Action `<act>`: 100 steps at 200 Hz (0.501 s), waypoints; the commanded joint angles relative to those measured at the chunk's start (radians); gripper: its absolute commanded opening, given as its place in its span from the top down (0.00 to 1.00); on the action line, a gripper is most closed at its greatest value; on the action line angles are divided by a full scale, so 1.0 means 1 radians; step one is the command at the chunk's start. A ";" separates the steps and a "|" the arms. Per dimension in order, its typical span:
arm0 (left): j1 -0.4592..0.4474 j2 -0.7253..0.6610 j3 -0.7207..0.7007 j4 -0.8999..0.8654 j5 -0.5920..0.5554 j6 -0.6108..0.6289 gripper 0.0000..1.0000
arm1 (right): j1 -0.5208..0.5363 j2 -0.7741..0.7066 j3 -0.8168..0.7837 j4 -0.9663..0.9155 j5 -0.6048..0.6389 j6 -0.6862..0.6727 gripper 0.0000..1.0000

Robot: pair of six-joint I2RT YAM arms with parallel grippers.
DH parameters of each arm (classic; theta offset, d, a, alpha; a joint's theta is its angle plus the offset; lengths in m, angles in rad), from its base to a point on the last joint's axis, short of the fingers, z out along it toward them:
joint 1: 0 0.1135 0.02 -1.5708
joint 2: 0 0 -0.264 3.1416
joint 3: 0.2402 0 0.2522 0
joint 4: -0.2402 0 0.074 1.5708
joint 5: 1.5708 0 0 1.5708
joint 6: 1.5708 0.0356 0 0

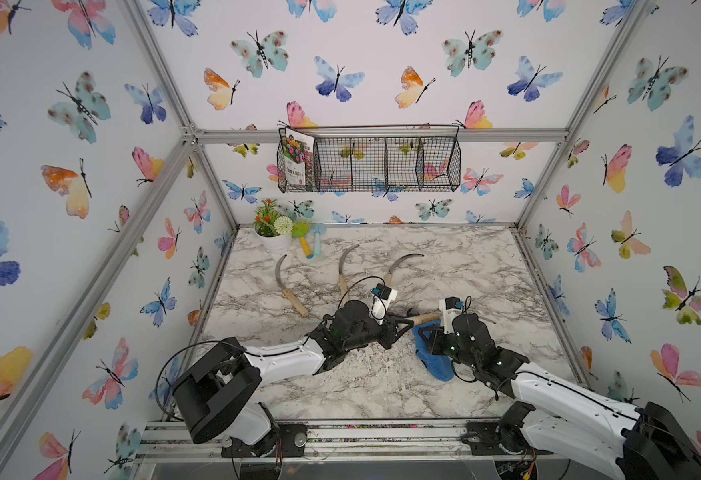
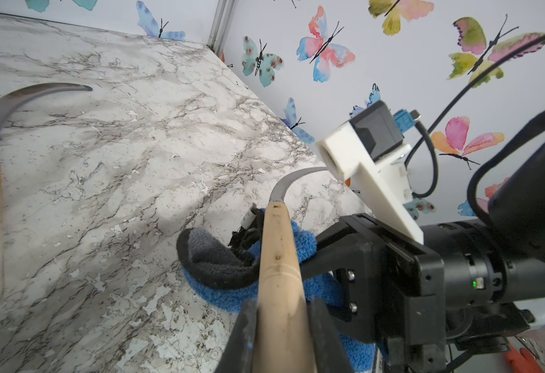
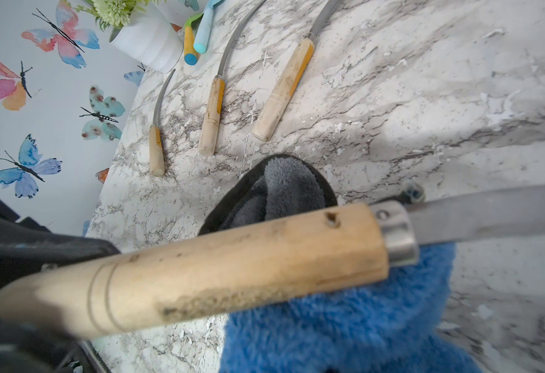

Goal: Wipe small sickles with rags
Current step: Adjust the small sickle.

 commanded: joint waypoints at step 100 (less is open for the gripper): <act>-0.089 0.170 0.028 -0.029 0.122 0.045 1.00 | 0.003 0.037 0.120 0.087 -0.027 -0.057 0.99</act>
